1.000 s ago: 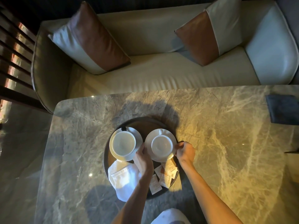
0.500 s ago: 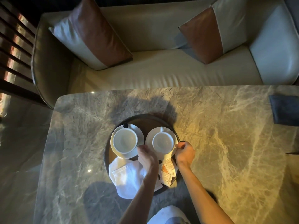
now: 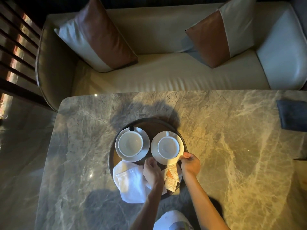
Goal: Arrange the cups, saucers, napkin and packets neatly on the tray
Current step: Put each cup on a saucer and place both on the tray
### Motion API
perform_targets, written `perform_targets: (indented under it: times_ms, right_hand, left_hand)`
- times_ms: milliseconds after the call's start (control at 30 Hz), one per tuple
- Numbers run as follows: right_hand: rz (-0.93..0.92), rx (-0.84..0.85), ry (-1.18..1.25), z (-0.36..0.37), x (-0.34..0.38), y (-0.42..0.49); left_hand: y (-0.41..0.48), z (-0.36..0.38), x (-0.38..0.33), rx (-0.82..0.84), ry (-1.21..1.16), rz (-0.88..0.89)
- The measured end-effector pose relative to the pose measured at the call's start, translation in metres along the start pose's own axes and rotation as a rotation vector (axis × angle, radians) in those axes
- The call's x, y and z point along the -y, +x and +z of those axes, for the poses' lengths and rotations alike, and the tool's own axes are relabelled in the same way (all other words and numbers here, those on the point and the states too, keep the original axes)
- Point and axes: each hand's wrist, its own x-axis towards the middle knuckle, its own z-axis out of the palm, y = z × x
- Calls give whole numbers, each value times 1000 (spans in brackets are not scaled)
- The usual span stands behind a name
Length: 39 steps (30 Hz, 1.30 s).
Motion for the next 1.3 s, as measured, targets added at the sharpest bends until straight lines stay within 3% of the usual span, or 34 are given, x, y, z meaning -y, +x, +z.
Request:
perform_targets:
  times_ms: [167,533,700,867,1300]
  right_hand:
    - [82,-5,119,3,-3,-2]
    - [103,-51,194,7,-7,-7]
    - [124,-32,233,7,-4,-3]
    - [186,-58,322,8,1,-8]
    - [197,-63,386,10,-3,-8]
  left_hand:
    - [6,-4,-2,32,-146,-136]
    - [9,-7,0,60,-191,-166]
    - [33,-25,3,124,-600,-527]
    - [54,-46,-4,198,-884,-715]
    - [46,-39,2,135,-1062,-686]
